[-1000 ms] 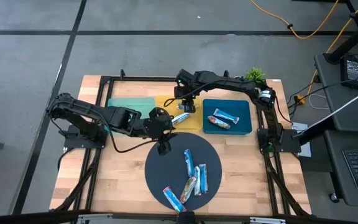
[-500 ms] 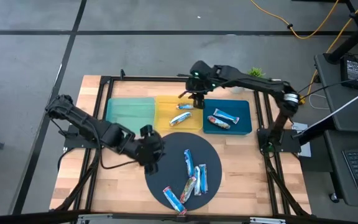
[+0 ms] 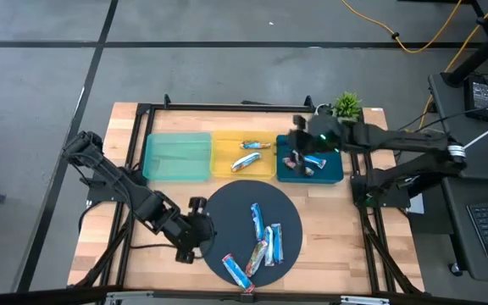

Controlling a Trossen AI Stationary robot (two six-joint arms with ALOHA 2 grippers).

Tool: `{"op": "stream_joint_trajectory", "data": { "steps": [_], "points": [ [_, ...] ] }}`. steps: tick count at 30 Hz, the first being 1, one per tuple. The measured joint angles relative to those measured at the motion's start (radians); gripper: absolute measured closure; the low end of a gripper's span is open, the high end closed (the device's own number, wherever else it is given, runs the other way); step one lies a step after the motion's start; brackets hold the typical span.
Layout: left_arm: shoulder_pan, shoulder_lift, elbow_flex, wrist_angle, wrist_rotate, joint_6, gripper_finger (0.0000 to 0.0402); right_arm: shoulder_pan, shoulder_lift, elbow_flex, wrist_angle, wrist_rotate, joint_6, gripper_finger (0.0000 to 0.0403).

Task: Pick and place Granola Bars by type
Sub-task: Put the red granola bar into the blue bin

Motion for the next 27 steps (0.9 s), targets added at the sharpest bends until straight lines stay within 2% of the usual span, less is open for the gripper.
{"op": "stream_joint_trajectory", "data": {
  "steps": [4,9,16,21,27],
  "points": [
    [0.001,0.048,-0.036,0.042,0.122,0.083,0.0288,0.085,-0.093,-0.083,0.076,0.015,0.064,0.0273],
    [0.006,0.132,-0.042,0.120,0.216,0.166,0.0283,0.164,-0.151,-0.132,0.075,0.125,0.121,0.0273],
    [0.031,0.239,-0.043,0.315,0.386,0.175,0.0240,0.214,-0.165,-0.140,0.068,0.143,0.110,0.0273],
    [0.035,0.304,-0.043,0.422,0.395,0.203,0.0203,0.230,-0.163,-0.140,0.026,0.143,0.116,0.0273],
    [0.036,0.371,-0.038,0.447,0.309,0.262,0.0173,0.275,-0.163,-0.140,-0.074,0.142,0.145,0.0273]
  ]
}}
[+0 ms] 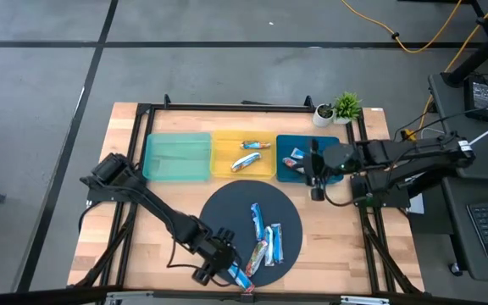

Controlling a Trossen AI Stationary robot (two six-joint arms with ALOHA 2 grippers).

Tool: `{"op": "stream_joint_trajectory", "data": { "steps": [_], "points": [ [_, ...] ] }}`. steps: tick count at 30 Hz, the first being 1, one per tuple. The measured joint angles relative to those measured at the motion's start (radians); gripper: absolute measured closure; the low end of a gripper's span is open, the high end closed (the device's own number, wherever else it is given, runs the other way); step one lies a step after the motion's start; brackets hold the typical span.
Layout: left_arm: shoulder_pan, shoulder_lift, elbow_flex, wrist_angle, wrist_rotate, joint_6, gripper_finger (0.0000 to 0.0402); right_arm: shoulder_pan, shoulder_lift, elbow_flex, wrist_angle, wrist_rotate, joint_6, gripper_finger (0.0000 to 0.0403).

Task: Pick and place Granola Bars by type
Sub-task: Put the red granola bar into the blue bin

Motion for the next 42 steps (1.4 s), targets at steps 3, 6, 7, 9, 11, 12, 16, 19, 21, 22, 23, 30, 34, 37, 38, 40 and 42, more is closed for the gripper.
{"op": "stream_joint_trajectory", "data": {
  "steps": [3,6,7,9,11,12,16,19,21,22,23,30,34,37,38,40,42],
  "points": [
    [0.002,0.031,0.001,-0.004,-0.026,0.019,0.0167,0.020,0.000,0.000,-0.026,0.000,-0.001,0.0273],
    [0.008,0.059,0.021,-0.004,-0.031,0.020,0.0167,0.031,0.000,0.000,-0.036,-0.001,-0.005,0.0273],
    [0.012,0.071,0.032,0.000,-0.037,0.025,0.0167,0.032,0.000,0.000,-0.035,-0.001,-0.006,0.0273],
    [0.014,0.097,0.047,0.002,-0.071,0.040,0.0167,0.032,0.000,0.000,-0.036,-0.001,-0.007,0.0273],
    [0.020,0.124,0.065,0.005,-0.082,0.056,0.0167,0.032,0.000,0.000,-0.035,-0.001,-0.008,0.0273],
    [0.023,0.134,0.073,0.007,-0.080,0.061,0.0167,0.032,0.000,0.000,-0.036,-0.001,-0.008,0.0273],
    [0.028,0.160,0.090,0.011,-0.042,0.051,0.0167,0.032,0.000,0.000,-0.050,-0.011,-0.008,0.0273],
    [0.027,0.160,0.091,0.013,-0.038,0.027,0.0167,0.032,0.000,0.000,-0.059,-0.011,-0.007,0.0273],
    [0.026,0.159,0.091,0.011,-0.033,0.006,0.0167,0.032,0.000,0.000,-0.064,-0.011,-0.007,0.0273],
    [0.026,0.158,0.091,0.011,-0.030,-0.005,0.0167,0.032,0.000,0.000,-0.065,-0.011,-0.008,0.0273],
    [0.026,0.157,0.091,0.012,-0.029,-0.017,0.0167,0.032,0.000,0.000,-0.065,-0.011,-0.008,0.0273],
    [0.026,0.156,0.091,0.005,-0.004,-0.095,0.0217,0.032,0.000,0.000,-0.066,-0.011,-0.029,0.0273],
    [0.026,0.156,0.091,0.003,0.026,-0.127,0.0266,0.032,0.000,0.000,-0.066,-0.011,-0.032,0.0273],
    [0.026,0.156,0.091,0.002,0.048,-0.150,0.0305,0.032,0.000,0.000,-0.066,-0.010,-0.035,0.0273],
    [0.026,0.156,0.091,0.002,0.059,-0.157,0.0318,0.032,0.000,0.000,-0.066,-0.010,-0.035,0.0273],
    [0.026,0.156,0.091,0.002,0.077,-0.173,0.0343,0.032,0.000,0.000,-0.066,-0.010,-0.036,0.0273],
    [0.026,0.155,0.091,0.002,0.094,-0.191,0.0368,0.032,0.000,0.000,-0.066,-0.010,-0.040,0.0273]
  ]
}}
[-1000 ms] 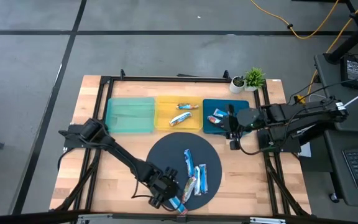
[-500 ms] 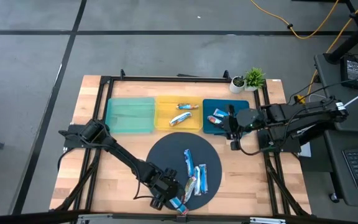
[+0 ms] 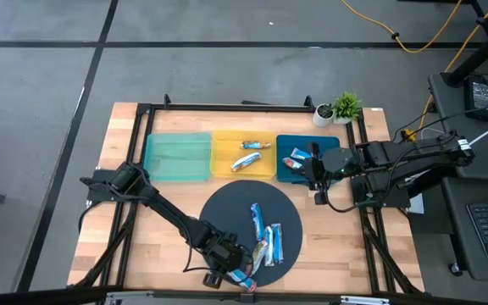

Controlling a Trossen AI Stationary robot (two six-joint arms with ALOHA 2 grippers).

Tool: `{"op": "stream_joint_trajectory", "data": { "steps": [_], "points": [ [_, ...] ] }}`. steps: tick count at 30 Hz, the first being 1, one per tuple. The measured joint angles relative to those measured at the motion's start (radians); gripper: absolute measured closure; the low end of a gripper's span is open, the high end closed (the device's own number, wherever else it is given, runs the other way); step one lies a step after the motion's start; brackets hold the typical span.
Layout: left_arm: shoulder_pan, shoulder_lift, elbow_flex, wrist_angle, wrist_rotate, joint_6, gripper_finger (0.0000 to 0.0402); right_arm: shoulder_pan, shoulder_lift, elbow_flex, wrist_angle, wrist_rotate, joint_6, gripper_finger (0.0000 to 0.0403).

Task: Pick and place Granola Bars by type
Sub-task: Put the red granola bar into the blue bin

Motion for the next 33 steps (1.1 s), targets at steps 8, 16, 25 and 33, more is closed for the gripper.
{"op": "stream_joint_trajectory", "data": {
  "steps": [8,16,25,33],
  "points": [
    [-0.017,-0.034,0.023,-0.007,0.143,-0.085,0.0397,0.000,0.000,0.000,0.001,0.001,-0.030,0.0273],
    [-0.038,-0.219,0.090,-0.011,0.000,-0.144,0.0399,-0.002,0.000,0.000,0.011,0.005,-0.049,0.0273],
    [-0.100,-0.503,0.097,0.115,-0.733,0.095,0.0399,-0.002,0.000,0.000,0.116,0.011,-0.059,0.0273],
    [-0.148,-0.564,0.096,0.469,-0.907,0.616,0.0399,-0.002,0.000,0.000,0.258,0.006,-0.067,0.0273]
  ]
}}
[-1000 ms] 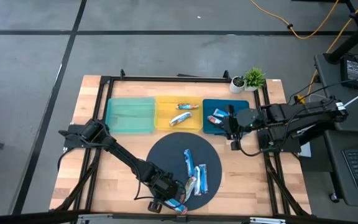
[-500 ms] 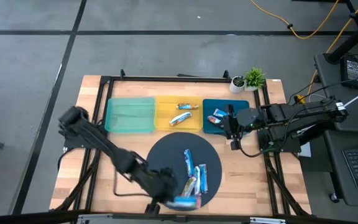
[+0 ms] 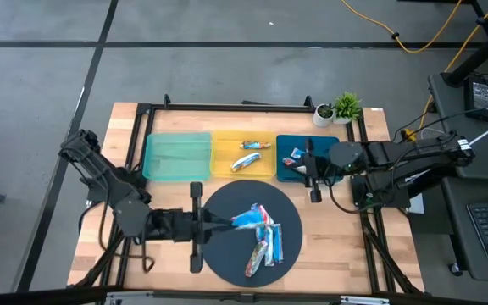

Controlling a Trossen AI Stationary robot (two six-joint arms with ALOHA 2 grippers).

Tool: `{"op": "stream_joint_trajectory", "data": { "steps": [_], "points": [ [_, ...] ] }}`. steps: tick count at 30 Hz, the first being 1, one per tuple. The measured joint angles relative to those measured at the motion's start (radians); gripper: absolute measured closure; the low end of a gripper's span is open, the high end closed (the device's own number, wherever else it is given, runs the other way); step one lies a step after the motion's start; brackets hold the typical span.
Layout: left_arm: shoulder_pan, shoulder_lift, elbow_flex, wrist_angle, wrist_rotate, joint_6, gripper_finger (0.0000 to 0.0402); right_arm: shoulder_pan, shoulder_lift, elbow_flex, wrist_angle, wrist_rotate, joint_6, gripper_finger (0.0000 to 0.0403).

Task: Pick and place Granola Bars by type
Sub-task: Put the red granola bar into the blue bin

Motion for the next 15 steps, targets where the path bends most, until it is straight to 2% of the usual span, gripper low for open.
{"op": "stream_joint_trajectory", "data": {
  "steps": [3,6,8,13,15],
  "points": [
    [0.000,0.000,0.000,0.067,0.035,0.073,0.0399,0.000,0.000,0.000,0.043,-0.035,-0.006,0.0273],
    [0.001,0.000,-0.007,0.078,0.038,0.061,0.0399,0.000,0.000,0.000,0.104,-0.105,-0.045,0.0273],
    [0.006,0.000,-0.032,0.141,0.076,0.070,0.0399,0.000,0.000,0.000,0.153,-0.153,-0.082,0.0273],
    [0.008,-0.002,-0.126,0.507,0.295,0.229,0.0400,0.000,0.000,0.000,0.231,-0.199,-0.135,0.0273],
    [0.008,-0.002,-0.178,0.615,0.338,0.272,0.0400,0.000,0.000,0.000,0.240,-0.198,-0.135,0.0273]
  ]
}}
